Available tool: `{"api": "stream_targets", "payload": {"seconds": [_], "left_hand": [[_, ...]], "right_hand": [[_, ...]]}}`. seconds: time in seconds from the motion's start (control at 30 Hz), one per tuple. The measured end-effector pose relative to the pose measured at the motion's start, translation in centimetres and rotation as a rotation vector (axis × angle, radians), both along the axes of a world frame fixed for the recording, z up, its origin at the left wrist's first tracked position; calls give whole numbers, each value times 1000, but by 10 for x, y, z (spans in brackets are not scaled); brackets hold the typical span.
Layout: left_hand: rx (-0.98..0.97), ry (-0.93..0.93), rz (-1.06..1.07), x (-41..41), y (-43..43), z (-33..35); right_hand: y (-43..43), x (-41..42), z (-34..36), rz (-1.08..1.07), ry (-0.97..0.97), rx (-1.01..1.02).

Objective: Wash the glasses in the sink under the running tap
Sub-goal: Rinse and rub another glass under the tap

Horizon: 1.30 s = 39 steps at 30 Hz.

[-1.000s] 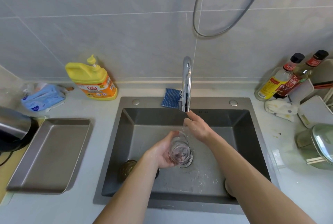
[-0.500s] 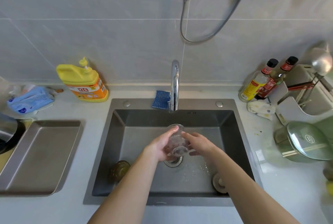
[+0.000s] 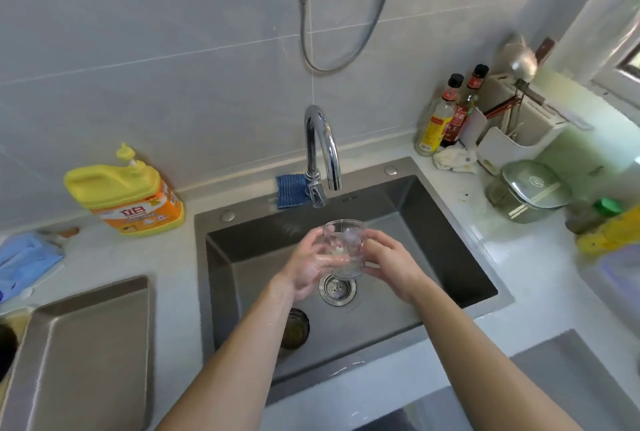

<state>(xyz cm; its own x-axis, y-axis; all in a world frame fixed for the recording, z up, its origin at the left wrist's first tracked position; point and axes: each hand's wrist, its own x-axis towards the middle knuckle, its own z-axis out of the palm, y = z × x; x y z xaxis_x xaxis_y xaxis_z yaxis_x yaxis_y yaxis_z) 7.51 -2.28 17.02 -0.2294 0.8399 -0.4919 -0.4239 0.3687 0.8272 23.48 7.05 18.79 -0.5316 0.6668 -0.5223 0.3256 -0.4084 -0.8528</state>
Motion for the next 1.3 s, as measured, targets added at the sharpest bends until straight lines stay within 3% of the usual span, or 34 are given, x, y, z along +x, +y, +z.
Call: {"api": "stream_targets", "payload": {"seconds": [0.47, 0.77, 1.3], "left_hand": [[151, 95, -516, 128, 40, 27], [296, 160, -864, 309, 36, 56], [378, 69, -1295, 655, -70, 51]], "right_hand": [[-61, 159, 39, -450, 26, 164], [-122, 325, 57, -848, 27, 298], [-302, 619, 50, -1317, -46, 334]]}}
